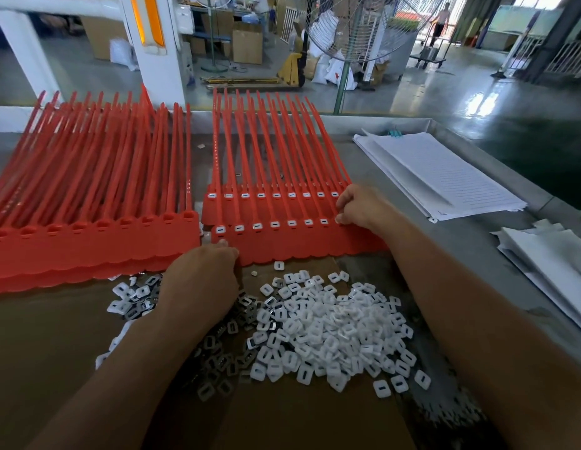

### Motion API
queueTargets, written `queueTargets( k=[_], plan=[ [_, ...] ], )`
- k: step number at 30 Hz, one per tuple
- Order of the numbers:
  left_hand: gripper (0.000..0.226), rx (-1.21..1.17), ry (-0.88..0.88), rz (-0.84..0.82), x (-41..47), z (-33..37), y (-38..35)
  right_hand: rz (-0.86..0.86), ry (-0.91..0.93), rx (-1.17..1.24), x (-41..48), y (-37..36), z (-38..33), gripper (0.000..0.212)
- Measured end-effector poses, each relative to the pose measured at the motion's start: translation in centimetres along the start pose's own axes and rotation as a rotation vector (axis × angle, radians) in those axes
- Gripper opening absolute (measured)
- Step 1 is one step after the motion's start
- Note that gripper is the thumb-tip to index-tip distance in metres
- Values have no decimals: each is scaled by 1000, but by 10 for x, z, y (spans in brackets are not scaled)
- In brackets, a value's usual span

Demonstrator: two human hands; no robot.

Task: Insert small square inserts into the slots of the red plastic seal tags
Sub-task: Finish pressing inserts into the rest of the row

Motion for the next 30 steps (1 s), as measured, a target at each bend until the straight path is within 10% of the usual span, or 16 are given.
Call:
queueTargets(
  k=[30],
  plan=[
    [40,-25,-5,-41,1,-3,-1,84,289,277,-37,-3,25,11]
  ],
)
Point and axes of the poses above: each hand's wrist, its own x-axis towards the middle knuckle, its own y-axis out of the back of the hand, z = x × y, the point moved 2 cm from there along x, towards the middle knuckle, and after that the axes turned 9 degrees about x, right-handed, at the moved point
